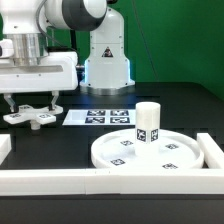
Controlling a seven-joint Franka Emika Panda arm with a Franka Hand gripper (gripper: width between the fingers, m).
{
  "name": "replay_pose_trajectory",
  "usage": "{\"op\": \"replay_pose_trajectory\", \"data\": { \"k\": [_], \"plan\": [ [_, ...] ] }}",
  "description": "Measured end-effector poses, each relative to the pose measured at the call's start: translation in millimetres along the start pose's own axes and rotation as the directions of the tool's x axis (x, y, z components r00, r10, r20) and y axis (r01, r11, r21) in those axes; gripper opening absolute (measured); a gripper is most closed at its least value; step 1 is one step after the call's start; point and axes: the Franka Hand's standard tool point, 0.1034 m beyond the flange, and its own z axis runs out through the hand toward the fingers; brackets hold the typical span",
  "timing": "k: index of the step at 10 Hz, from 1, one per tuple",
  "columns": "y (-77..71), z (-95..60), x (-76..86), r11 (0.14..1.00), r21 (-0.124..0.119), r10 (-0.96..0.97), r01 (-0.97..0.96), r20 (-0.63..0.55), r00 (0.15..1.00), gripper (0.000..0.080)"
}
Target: Assemble round table
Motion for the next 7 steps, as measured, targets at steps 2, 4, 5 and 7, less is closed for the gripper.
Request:
{"op": "replay_pose_trajectory", "data": {
  "k": [2,4,5,7],
  "plan": [
    [0.4,0.5,0.1,1.000,-0.001,0.000,0.000,0.000,1.000,0.0648],
    [0.4,0.5,0.3,1.000,-0.001,0.000,0.000,0.000,1.000,0.0648],
    [0.7,0.5,0.1,1.000,0.000,0.000,0.000,0.001,1.000,0.0648],
    [0.3,-0.3,0.1,1.000,-0.001,0.004,-0.004,-0.001,1.000,0.0648]
  ]
}}
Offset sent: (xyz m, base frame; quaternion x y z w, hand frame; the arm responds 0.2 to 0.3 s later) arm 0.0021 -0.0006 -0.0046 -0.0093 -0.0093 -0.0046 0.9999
